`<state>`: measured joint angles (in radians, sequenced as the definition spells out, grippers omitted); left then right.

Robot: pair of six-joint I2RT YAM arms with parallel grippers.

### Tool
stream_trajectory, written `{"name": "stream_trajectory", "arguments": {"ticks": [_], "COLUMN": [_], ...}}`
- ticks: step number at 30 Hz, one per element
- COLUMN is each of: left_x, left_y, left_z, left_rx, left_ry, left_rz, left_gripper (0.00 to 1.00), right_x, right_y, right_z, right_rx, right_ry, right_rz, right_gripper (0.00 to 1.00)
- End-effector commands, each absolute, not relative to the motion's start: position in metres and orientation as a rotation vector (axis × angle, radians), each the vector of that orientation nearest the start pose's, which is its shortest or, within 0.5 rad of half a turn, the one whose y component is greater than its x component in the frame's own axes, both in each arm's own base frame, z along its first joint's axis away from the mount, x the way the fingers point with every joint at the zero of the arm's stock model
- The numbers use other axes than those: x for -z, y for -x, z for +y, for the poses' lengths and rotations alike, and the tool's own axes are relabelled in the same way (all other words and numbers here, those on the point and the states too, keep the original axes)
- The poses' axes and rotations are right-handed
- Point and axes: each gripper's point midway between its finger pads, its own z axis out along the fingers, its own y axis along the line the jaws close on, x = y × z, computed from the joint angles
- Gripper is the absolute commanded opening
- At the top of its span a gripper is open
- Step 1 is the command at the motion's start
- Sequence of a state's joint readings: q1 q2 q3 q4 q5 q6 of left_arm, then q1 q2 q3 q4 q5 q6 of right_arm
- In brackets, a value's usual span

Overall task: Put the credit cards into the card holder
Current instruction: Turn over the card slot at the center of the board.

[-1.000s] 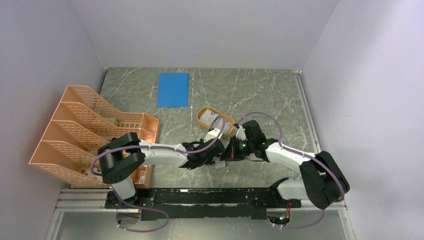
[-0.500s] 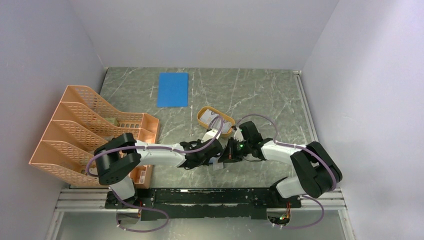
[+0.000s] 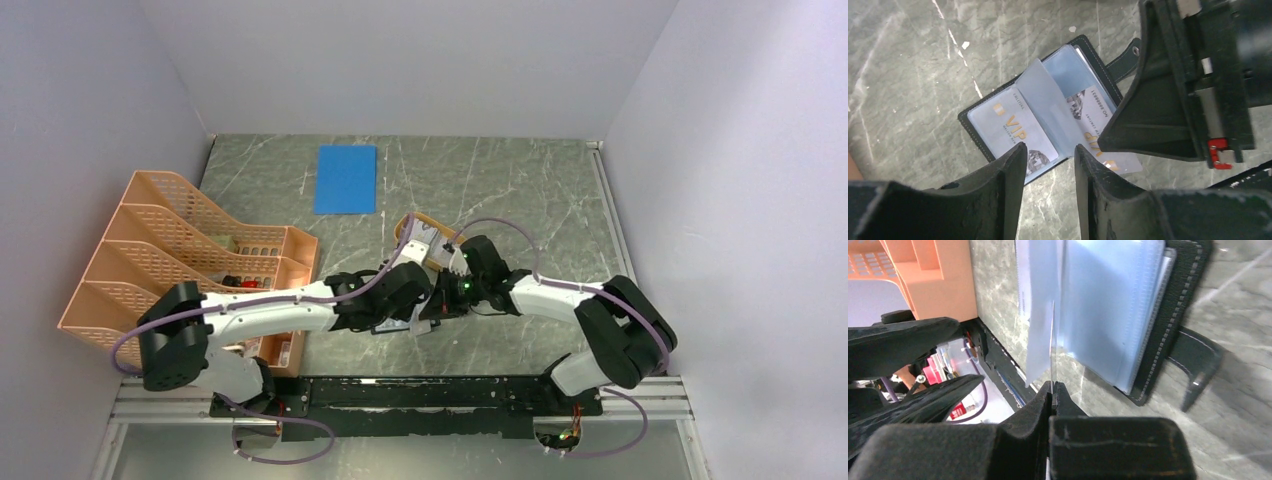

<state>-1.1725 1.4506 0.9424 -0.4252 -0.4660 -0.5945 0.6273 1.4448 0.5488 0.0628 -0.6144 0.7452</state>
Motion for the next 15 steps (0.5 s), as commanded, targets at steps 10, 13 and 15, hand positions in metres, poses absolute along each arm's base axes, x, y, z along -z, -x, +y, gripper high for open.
{"name": "stream_trajectory", "arguments": {"ticks": [10,13,15], "left_x": [-0.105,-0.093,-0.081], "left_y": [-0.181,-0.188,-0.194], "left_z": [-0.271,-0.269,-0.264], "left_rx": [0.366,0.363,0.354], "left_ry": [-0.339,-0.324,-0.303], "left_rz": [2.327,2.341,2.374], "left_gripper": [0.42,0.39,0.34], "right_x": [-0.048,-0.043,-0.046], "right_y": [-0.175,-0.175,-0.178], "right_z": [0.319,0.321,0.319], "right_rx": [-1.316,-1.307,-1.290], "right_ry": [0.284,0.273,0.270], "right_rz": [2.654,2.669,2.657], "right_gripper": [0.00,0.00,0.00]}}
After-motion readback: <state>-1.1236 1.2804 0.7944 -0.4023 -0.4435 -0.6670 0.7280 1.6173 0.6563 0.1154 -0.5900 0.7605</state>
